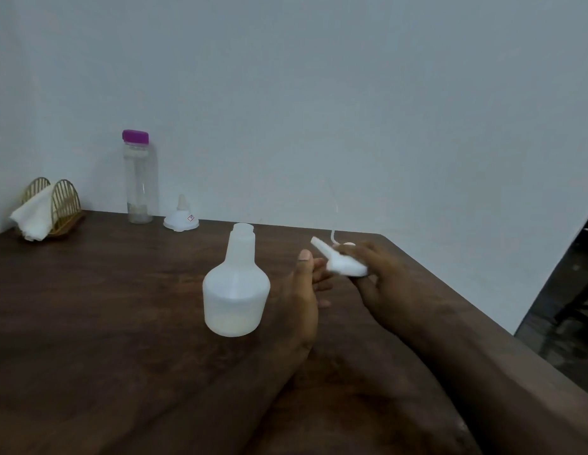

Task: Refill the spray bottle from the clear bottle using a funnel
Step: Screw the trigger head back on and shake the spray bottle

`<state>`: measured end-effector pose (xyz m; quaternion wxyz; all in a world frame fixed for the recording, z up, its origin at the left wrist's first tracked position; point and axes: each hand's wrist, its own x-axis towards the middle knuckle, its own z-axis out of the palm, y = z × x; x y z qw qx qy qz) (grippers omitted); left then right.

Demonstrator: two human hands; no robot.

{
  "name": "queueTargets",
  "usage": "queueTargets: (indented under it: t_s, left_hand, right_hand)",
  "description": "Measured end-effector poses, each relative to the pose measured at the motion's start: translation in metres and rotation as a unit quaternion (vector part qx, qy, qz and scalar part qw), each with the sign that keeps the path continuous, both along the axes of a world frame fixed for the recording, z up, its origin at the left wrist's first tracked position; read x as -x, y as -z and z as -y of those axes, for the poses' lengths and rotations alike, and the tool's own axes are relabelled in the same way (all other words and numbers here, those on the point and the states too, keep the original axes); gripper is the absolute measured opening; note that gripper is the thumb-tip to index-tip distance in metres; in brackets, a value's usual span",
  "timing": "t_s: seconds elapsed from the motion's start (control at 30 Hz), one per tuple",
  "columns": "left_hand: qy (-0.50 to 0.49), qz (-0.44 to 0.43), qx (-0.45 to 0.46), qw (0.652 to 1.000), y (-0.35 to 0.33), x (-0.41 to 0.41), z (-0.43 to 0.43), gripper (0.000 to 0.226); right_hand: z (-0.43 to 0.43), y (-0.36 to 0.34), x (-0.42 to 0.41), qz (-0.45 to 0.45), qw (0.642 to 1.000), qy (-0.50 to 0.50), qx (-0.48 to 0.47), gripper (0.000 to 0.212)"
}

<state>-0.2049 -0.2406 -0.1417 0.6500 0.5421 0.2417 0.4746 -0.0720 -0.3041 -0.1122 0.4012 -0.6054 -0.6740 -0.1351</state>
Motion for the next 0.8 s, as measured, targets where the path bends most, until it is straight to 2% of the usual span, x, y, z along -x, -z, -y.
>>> queueTargets:
  t_s: [0.1,0.17,0.27,0.37,0.43,0.53,0.63,0.73,0.8]
  left_hand:
    - [-0.063,-0.089,-0.081,0.991,0.009,-0.002,-0.006,0.018]
    - [-0.087,-0.141,-0.119,0.979,0.016,-0.001,-0.01,0.02]
    - [-0.098,-0.145,-0.121,0.977,0.016,0.0,-0.011,0.025]
    - [-0.114,-0.121,-0.134,0.977,0.015,0.003,-0.012,0.027]
    - [-0.158,-0.122,-0.198,0.959,0.012,0.006,-0.009,0.024]
    - [-0.222,-0.081,-0.342,0.91,-0.001,0.012,-0.004,0.013]
    - [-0.261,-0.039,-0.442,0.857,-0.02,0.03,-0.003,0.007]
    - [-0.304,-0.012,-0.479,0.823,-0.039,0.057,-0.018,0.009]
    - [-0.317,-0.043,-0.471,0.822,-0.04,0.075,-0.038,0.024]
  right_hand:
    - [0.008,-0.024,0.003,-0.127,0.992,-0.008,-0.011,0.025]
    - [0.01,-0.038,-0.001,-0.226,0.973,-0.019,-0.032,0.019]
    - [0.016,-0.054,-0.007,-0.377,0.923,-0.055,-0.053,0.01]
    - [0.021,-0.063,-0.016,-0.483,0.871,-0.056,-0.072,0.014]
    - [0.02,-0.064,-0.024,-0.538,0.839,-0.036,-0.074,0.021]
    - [0.014,-0.062,-0.033,-0.607,0.793,0.012,-0.056,0.03]
    - [0.001,-0.064,-0.036,-0.655,0.754,0.017,-0.037,0.039]
    - [-0.015,-0.069,-0.034,-0.685,0.728,-0.005,-0.029,0.047]
    - [-0.026,-0.075,-0.033,-0.697,0.717,-0.016,-0.023,0.048]
